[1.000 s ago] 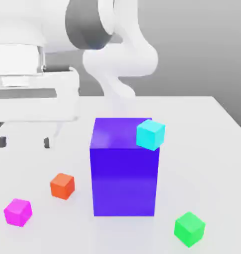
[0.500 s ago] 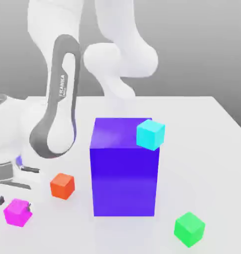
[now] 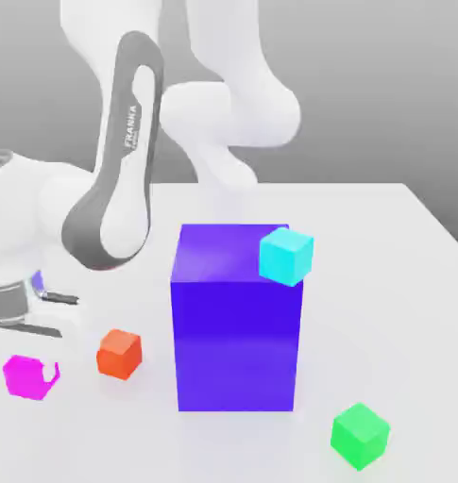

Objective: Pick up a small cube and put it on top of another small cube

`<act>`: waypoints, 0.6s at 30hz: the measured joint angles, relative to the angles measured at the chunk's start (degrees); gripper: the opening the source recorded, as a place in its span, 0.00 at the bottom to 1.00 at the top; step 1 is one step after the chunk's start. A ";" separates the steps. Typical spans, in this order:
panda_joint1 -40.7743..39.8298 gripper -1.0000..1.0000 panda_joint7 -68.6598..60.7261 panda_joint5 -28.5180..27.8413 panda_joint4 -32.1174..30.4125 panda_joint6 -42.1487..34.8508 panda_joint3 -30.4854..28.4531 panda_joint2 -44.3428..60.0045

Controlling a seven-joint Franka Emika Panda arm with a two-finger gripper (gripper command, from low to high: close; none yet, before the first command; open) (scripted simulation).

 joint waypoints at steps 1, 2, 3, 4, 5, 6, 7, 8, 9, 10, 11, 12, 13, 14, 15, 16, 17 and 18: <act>0.87 0.00 0.04 -0.69 -0.03 -0.18 0.47 -0.31; 1.72 0.00 0.05 -1.36 -0.05 -0.35 0.97 -0.60; 2.56 0.00 0.04 -2.00 -0.07 -0.51 1.49 -0.88; 3.38 0.00 0.02 -2.62 -0.09 -0.68 2.05 -1.16; 4.20 0.00 -0.01 -3.22 -0.10 -0.85 2.60 -1.43; 5.00 0.00 -0.07 -3.80 -0.11 -1.02 3.18 -1.70; 5.81 0.00 -0.14 -4.35 -0.12 -1.20 3.77 -1.96; 6.59 0.00 -0.22 -4.89 -0.13 -1.38 4.38 -2.22; 7.37 0.00 -0.32 -5.40 -0.13 -1.56 4.99 -2.47; 8.15 0.00 -0.44 -5.89 -0.14 -1.74 5.61 -2.72; 8.89 0.00 -0.61 -6.32 -0.15 -1.92 6.28 -2.97; 9.65 0.00 -0.73 -6.79 -0.15 -2.11 6.92 -3.22; 10.40 0.00 -0.89 -7.22 -0.15 -2.30 7.58 -3.46; 11.14 0.00 -1.06 -7.63 -0.15 -2.50 8.25 -3.70; 11.86 0.00 -1.29 -7.99 -0.15 -2.71 8.95 -3.93; 12.59 0.00 -1.47 -8.37 -0.15 -2.90 9.63 -4.16; 13.30 0.00 -1.68 -8.72 -0.15 -3.10 10.33 -4.39; 14.02 0.00 -1.91 -9.05 -0.15 -3.30 11.04 -4.62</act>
